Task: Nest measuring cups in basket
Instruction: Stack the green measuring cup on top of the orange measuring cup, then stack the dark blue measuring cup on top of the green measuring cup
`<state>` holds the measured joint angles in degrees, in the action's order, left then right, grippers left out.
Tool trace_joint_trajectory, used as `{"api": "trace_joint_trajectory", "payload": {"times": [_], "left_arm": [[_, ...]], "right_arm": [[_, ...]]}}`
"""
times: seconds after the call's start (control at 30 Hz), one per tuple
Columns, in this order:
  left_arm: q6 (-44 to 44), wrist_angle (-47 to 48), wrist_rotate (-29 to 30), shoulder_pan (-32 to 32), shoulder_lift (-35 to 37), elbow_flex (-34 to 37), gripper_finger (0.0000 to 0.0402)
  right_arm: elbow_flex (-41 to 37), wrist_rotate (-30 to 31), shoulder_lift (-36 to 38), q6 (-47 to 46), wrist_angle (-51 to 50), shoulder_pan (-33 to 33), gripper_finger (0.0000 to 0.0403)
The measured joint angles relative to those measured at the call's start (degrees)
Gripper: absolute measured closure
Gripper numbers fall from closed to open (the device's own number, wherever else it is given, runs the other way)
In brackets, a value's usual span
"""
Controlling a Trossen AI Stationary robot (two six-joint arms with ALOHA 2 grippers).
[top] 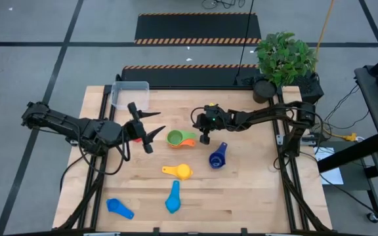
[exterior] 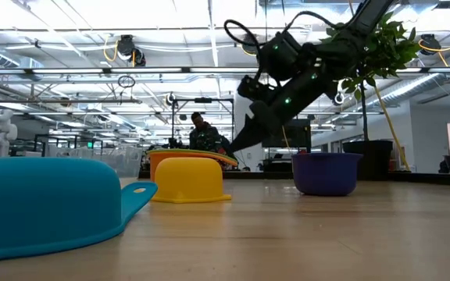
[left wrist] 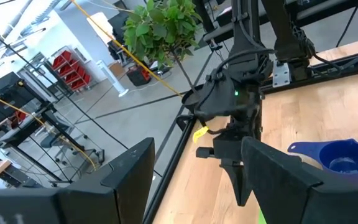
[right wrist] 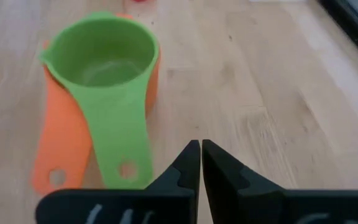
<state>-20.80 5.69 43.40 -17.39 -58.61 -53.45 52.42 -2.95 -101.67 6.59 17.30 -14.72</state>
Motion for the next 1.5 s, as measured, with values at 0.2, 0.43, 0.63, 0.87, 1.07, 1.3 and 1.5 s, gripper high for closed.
{"api": "trace_joint_trajectory", "payload": {"times": [0.2, 0.43, 0.63, 0.87, 1.07, 1.3, 1.5], "left_arm": [[0.0, -0.22, 0.01, 0.0, 0.0, 0.0, 0.0158], [0.0, -0.2, 0.01, 0.0, 0.0, 0.0, 0.0158], [0.0, -0.2, 0.01, 0.0, 0.0, 0.0, 0.0158], [0.0, -0.17, 0.01, 0.0, 0.0, 0.0, 0.0158], [0.0, -0.17, 0.0, 0.0, 0.0, 0.0, 0.0158], [-0.11, 0.22, 0.01, 0.0, 0.02, 0.0, 0.0158], [-0.13, 0.2, 0.01, 0.0, 0.02, 0.0, 0.0158]], "right_arm": [[0.01, -0.74, -2.55, 0.09, 1.12, -0.35, 0.0395], [0.03, -8.64, -2.55, 0.13, 0.88, -0.33, 0.0394], [0.05, -11.38, -2.55, 0.07, 0.74, -0.22, 0.0394], [0.77, -18.87, -2.55, -2.88, -0.48, -0.2, 0.0394], [3.57, -19.09, -2.15, -2.84, -6.08, 0.36, 0.0394], [6.03, -7.83, 3.43, -3.61, -12.86, 3.44, 0.0384], [6.09, -4.33, 11.87, -6.73, -20.78, 7.48, 0.0347]]}}
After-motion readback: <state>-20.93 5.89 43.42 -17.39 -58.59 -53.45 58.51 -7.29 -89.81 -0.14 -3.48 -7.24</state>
